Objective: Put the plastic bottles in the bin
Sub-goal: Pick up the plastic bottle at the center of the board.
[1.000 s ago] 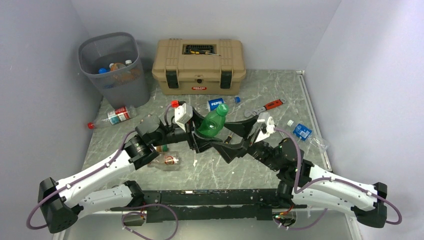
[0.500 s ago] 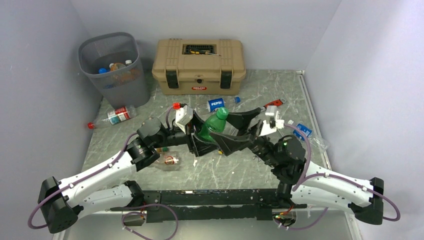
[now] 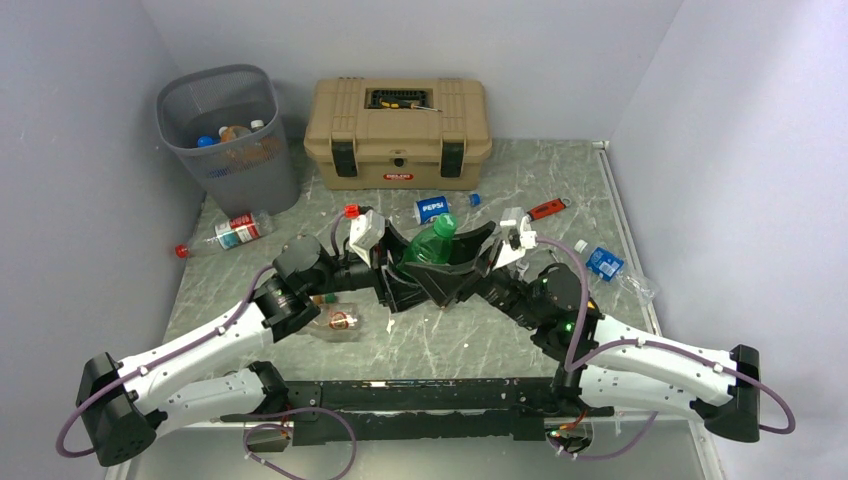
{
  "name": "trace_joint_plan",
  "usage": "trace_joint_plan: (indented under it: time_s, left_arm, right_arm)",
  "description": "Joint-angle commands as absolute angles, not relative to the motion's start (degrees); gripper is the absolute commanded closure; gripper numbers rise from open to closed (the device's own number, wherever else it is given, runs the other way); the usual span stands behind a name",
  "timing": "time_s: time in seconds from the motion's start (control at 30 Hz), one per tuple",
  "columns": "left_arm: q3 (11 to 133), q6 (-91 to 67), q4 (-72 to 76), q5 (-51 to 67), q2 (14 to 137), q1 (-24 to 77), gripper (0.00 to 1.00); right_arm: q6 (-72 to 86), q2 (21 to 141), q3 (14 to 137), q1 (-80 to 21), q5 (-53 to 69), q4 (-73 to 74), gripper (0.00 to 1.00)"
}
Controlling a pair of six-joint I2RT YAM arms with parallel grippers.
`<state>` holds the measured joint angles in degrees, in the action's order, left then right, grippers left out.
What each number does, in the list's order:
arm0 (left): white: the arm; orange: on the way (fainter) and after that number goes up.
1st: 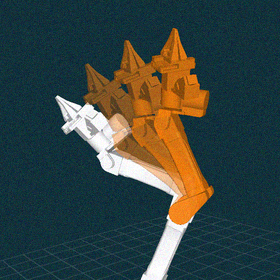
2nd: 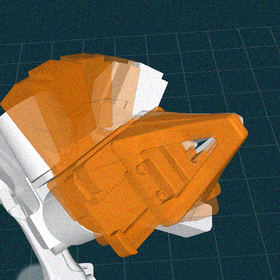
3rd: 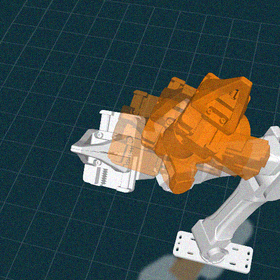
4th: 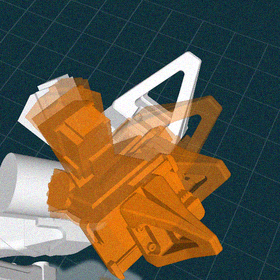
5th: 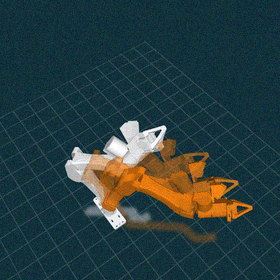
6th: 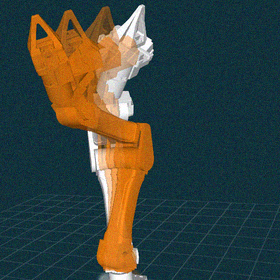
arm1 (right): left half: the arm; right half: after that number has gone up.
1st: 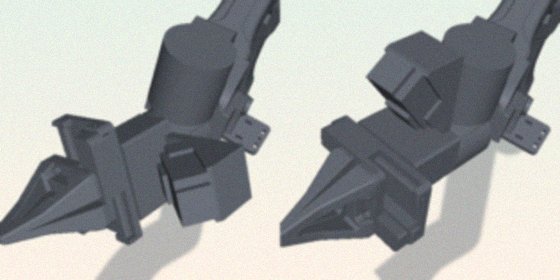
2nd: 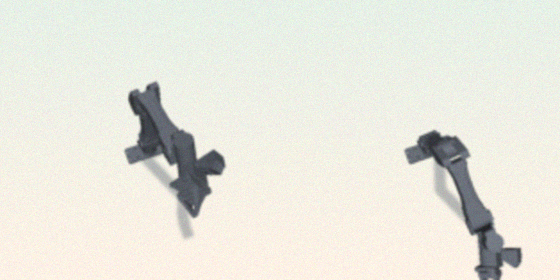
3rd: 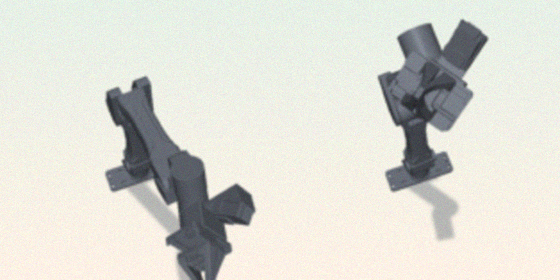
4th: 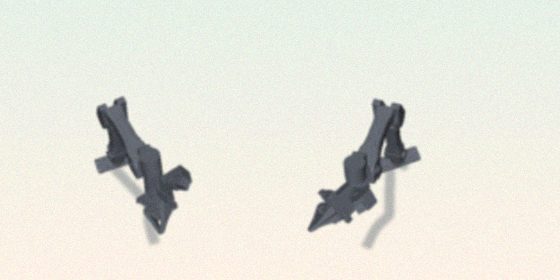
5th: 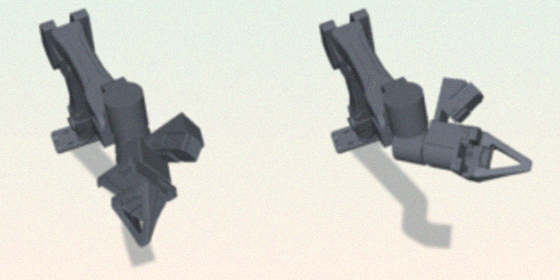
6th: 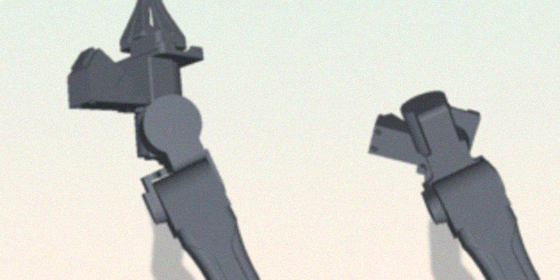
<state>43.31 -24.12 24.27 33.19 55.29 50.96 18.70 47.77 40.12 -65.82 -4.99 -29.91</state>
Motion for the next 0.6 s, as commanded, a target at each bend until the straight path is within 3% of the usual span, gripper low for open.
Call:
trace_joint_plan:
  time_s: [0.0,0.03,0.07,0.1,0.4,0.57]
  left_arm:
    - [44.38,-24.72,28.08,35.47,54.92,51.08,0.66]
    - [44.65,-24.74,26.44,34.95,54.74,51.09,0.45]
    - [44.87,-24.71,24.51,34.12,54.34,51.12,0.18]
    - [44.98,-24.38,22.34,32.85,53.68,51.08,0.02]
    - [46.57,-5.92,3.41,17.32,35.27,51.1,0.01]
    - [58.43,-1.49,-4.57,19.37,40.98,51.08,0.01]
  right_arm:
    - [18.72,46.27,39.87,-65.71,-5.16,-33.3,0.63]
    - [18.24,45.68,39.57,-65.74,-5.11,-33.45,0.66]
    - [17.62,45.11,39.38,-65.72,-5.19,-33.31,0.68]
    - [16.9,44.31,39.28,-65.7,-5.49,-32.75,0.69]
    - [3.79,36.94,38.82,-65.69,-9.69,-10.79,0.8]
    - [3.82,38.63,36.12,-65.74,-6.12,-8.38,0.9]
